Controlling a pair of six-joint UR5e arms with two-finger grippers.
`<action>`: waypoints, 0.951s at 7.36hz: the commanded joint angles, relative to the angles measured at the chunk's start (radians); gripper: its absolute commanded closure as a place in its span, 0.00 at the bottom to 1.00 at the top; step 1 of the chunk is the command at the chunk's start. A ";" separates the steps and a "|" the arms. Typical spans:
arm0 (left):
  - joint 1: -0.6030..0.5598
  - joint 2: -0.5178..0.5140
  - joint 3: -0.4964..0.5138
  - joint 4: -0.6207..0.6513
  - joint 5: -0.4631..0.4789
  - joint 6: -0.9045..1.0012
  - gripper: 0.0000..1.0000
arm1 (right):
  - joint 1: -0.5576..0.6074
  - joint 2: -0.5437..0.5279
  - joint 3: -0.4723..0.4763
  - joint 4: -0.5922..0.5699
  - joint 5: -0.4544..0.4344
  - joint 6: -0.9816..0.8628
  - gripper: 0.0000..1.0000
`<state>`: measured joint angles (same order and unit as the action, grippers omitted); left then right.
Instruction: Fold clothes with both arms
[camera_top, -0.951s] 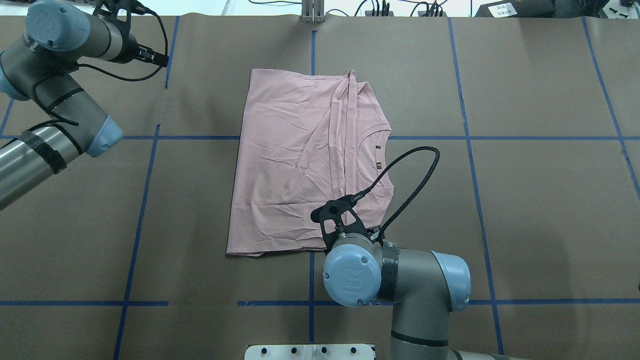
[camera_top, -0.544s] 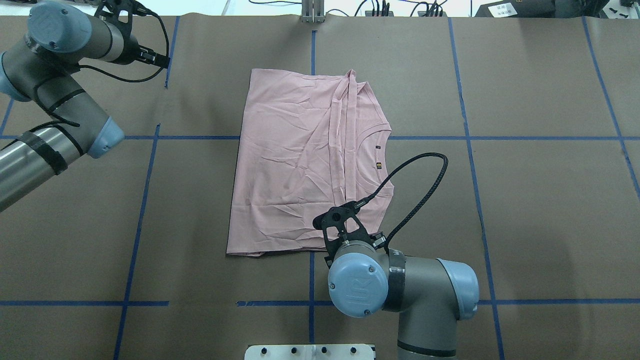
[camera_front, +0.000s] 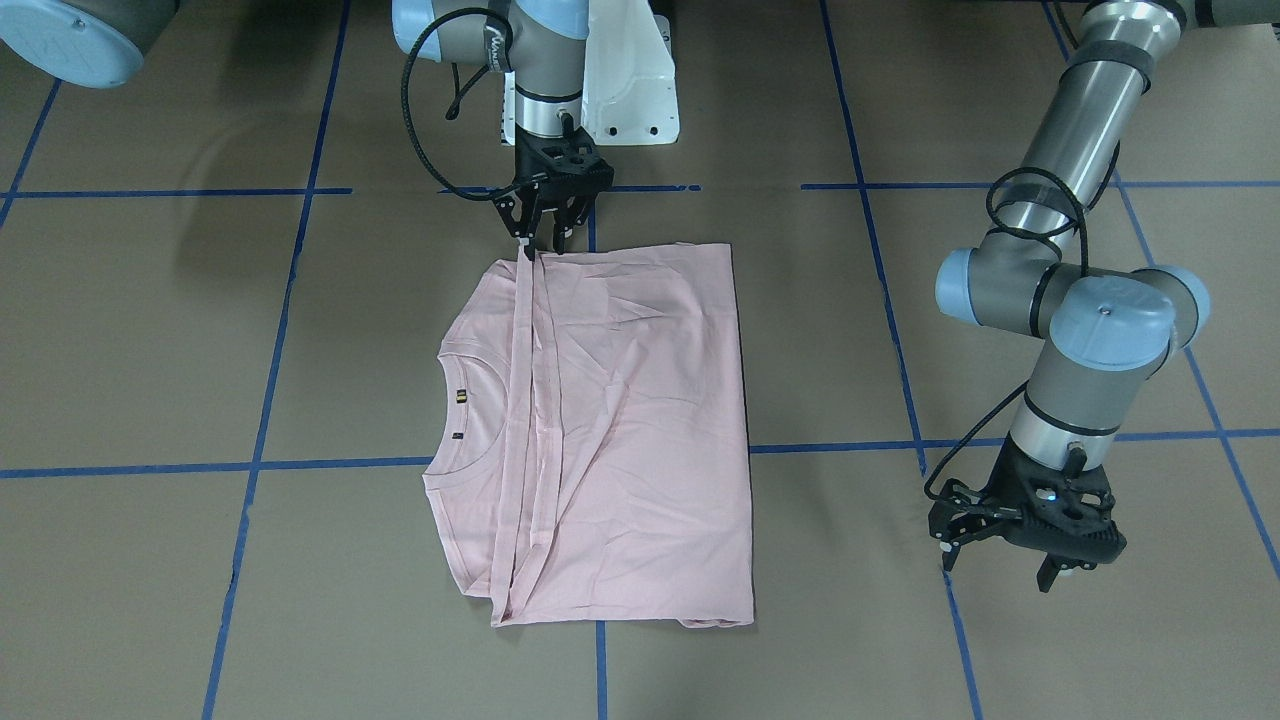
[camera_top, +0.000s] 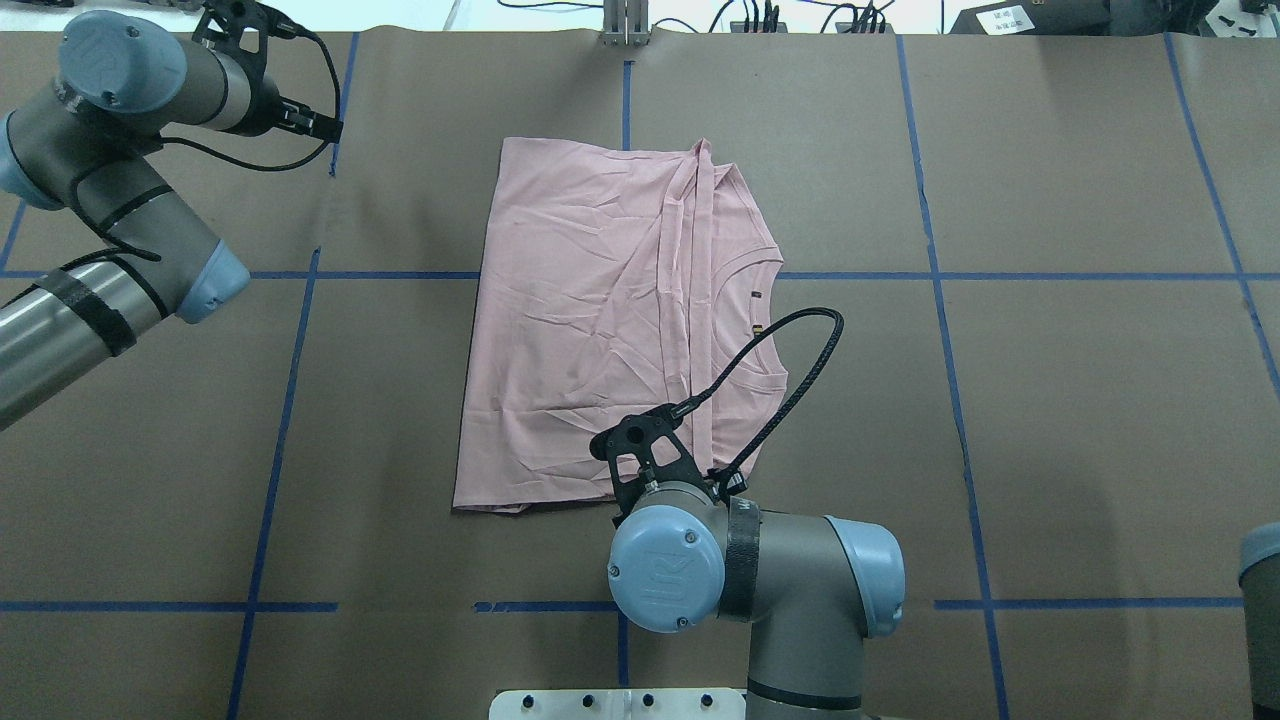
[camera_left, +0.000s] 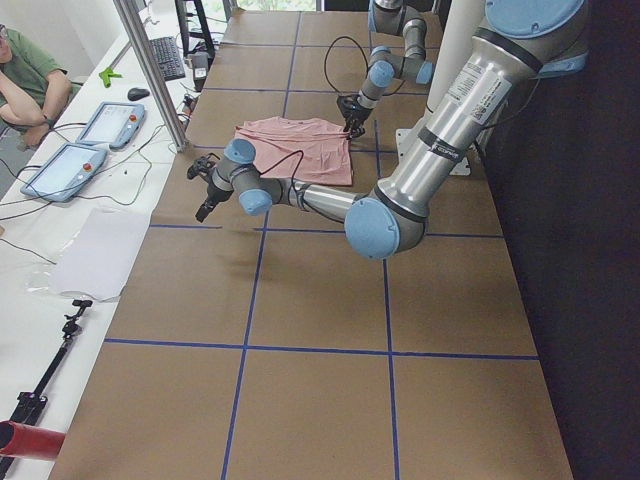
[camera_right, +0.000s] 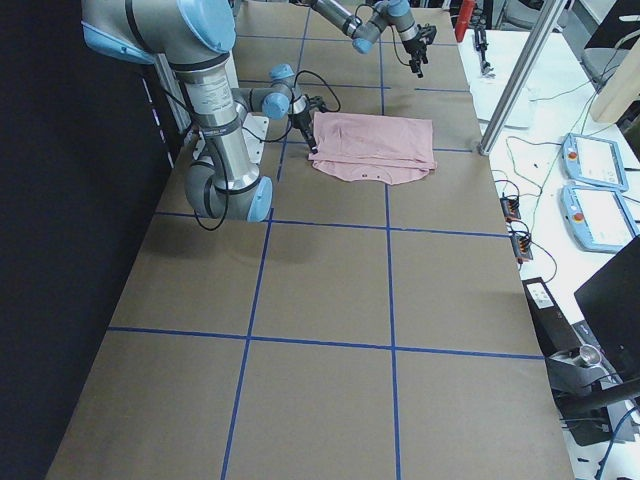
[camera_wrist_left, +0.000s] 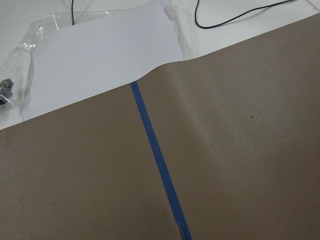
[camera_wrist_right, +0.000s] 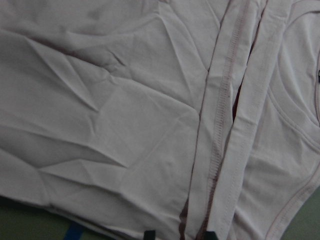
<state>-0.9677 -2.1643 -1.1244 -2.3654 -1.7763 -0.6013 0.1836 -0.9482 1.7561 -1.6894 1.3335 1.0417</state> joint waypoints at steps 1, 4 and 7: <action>0.003 0.008 -0.009 0.000 0.000 -0.003 0.00 | 0.000 -0.003 0.002 -0.030 -0.007 -0.006 0.62; 0.003 0.008 -0.009 0.000 0.000 -0.003 0.00 | 0.002 -0.020 0.009 -0.032 -0.017 -0.012 0.69; 0.003 0.008 -0.011 0.000 0.000 -0.003 0.00 | 0.007 -0.018 0.019 -0.032 -0.017 -0.012 1.00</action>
<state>-0.9649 -2.1568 -1.1345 -2.3654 -1.7764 -0.6044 0.1876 -0.9661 1.7688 -1.7211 1.3164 1.0294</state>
